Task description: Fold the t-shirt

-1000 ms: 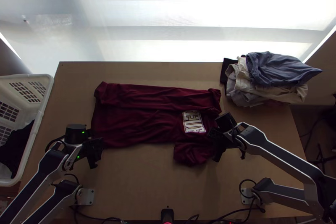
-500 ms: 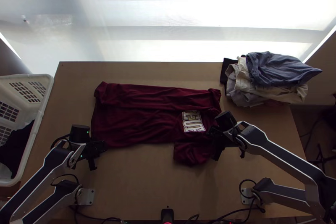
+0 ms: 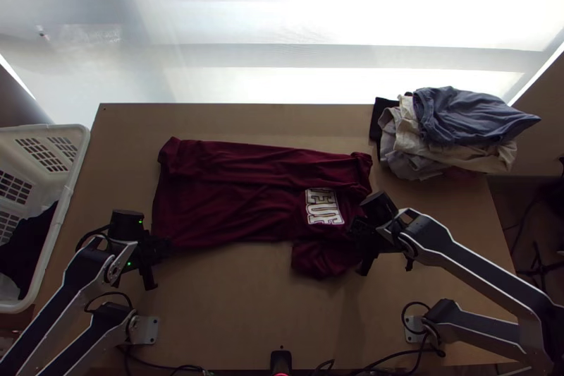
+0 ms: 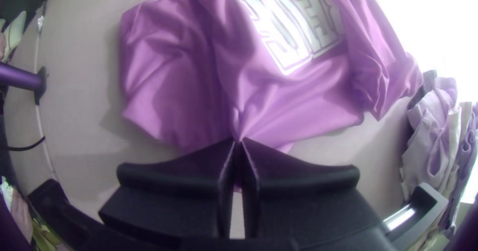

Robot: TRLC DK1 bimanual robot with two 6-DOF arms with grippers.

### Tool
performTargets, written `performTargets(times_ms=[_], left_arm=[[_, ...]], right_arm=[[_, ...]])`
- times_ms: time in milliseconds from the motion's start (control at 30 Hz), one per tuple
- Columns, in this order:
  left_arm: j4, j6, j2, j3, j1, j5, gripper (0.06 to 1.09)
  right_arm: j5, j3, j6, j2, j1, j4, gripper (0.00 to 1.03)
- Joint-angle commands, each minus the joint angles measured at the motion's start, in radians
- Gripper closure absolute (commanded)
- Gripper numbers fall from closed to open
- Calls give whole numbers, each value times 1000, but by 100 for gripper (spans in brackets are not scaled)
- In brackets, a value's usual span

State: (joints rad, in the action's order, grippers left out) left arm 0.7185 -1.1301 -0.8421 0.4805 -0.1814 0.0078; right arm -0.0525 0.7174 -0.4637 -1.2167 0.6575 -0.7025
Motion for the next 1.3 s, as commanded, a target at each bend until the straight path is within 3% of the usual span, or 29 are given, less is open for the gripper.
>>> performTargets(times_ms=[0,267,533,933,1267], left_arm=[[150,0,104,43,10,12,105],[229,7,89,219,111,103,105],[-103,90,-301,406,149,116,105],[-298,81,-742,653,207,109,105],[-415,95,-888,678,177,95,105]], right_arm=[[-17,-22,8,68,1,-58,100],[-60,56,30,160,-10,-173,100],[-66,226,31,-6,-208,-107,100],[-70,499,-27,-385,-346,-103,100],[-70,649,-26,-587,-371,-83,100]])
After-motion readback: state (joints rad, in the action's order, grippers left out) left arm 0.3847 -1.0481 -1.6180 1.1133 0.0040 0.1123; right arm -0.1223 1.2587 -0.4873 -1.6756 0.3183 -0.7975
